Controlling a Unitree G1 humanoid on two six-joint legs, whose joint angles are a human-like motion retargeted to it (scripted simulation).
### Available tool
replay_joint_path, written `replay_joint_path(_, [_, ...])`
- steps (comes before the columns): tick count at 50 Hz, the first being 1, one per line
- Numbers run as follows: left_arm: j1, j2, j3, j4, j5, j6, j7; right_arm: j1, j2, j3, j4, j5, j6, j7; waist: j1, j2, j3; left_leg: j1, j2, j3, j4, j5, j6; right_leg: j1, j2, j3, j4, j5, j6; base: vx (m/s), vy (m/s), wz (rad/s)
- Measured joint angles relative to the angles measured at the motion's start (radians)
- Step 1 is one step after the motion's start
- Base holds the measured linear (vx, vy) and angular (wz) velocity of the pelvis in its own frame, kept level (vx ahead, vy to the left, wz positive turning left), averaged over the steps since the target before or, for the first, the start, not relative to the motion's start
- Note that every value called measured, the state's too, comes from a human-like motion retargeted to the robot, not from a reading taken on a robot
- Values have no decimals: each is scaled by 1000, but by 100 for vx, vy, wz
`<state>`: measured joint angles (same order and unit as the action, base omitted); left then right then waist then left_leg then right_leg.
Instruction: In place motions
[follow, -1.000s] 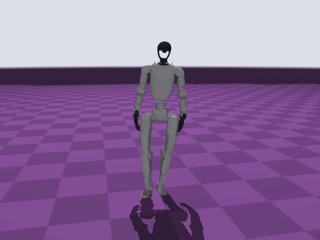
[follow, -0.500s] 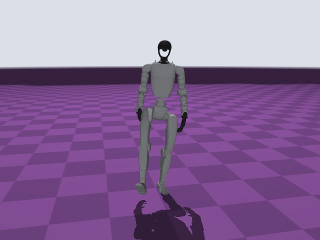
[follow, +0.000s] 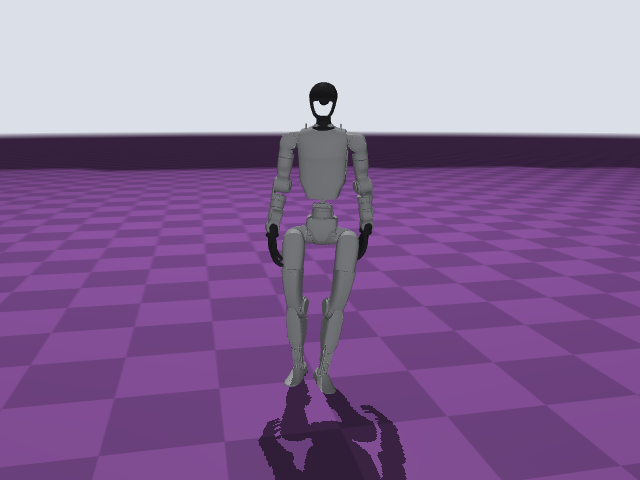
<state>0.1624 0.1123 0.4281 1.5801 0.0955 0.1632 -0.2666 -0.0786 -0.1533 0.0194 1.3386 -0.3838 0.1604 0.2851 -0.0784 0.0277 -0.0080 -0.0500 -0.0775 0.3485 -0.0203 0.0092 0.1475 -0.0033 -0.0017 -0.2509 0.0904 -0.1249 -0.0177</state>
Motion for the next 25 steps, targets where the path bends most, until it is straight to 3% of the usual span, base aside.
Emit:
replay_joint_path(3, [-37, 10, -22, -12, 50, 31, 10, 13, 15, 16, -12, 1, -17, -13, 49, 13, 4, -9, 8, 76, -17, 15, 18, -4, 32, 63, -8, 11, -12, -10, -9, -77])
replay_joint_path(5, [-73, 25, -62, -20, 86, 48, 15, 25, 20, 4, 1, 14, -28, -14, -86, 2, -11, -5, 4, -77, -3, 6, -24, 4, -10, -82, -16, -7, 0, -6, -8, 242])
replay_joint_path(15, [-178, 11, -80, -61, 27, 17, -2, 72, 8, 17, 195, -70, 35, -9, -45, -3, -19, -8, 10, -56, -9, 19, -28, 13, 5, -68, -39, 0, -15, -1, -5, 3])
replay_joint_path(20, [-216, 4, -94, -47, 26, 28, -42, 97, -6, 15, 203, -91, 29, -31, 123, -2, -24, 5, 54, 113, -15, 0, -50, 32, 46, 104, -55, -13, -27, -3, -5, -156])
replay_joint_path(25, [-213, 17, -158, -66, 97, 24, -50, 111, -6, -29, 172, -47, 22, -23, 81, 8, -15, 3, 57, 77, -11, 6, -55, 27, 40, 70, -55, -5, -26, -3, -6, 31])
